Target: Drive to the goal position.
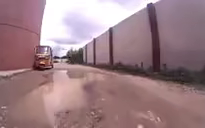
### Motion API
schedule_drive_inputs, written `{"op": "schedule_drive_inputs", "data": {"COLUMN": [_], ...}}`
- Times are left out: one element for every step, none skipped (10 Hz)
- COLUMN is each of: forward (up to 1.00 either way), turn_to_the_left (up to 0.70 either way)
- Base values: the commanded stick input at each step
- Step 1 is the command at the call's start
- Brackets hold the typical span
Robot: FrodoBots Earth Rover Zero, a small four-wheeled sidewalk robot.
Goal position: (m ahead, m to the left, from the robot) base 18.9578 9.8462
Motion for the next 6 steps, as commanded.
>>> {"op": "schedule_drive_inputs", "data": {"forward": [0.5, 0.5, 0.5, 0.5, 0.5, 0.5], "turn_to_the_left": [-0.01, -0.01, -0.01, -0.01, -0.01, -0.01]}}
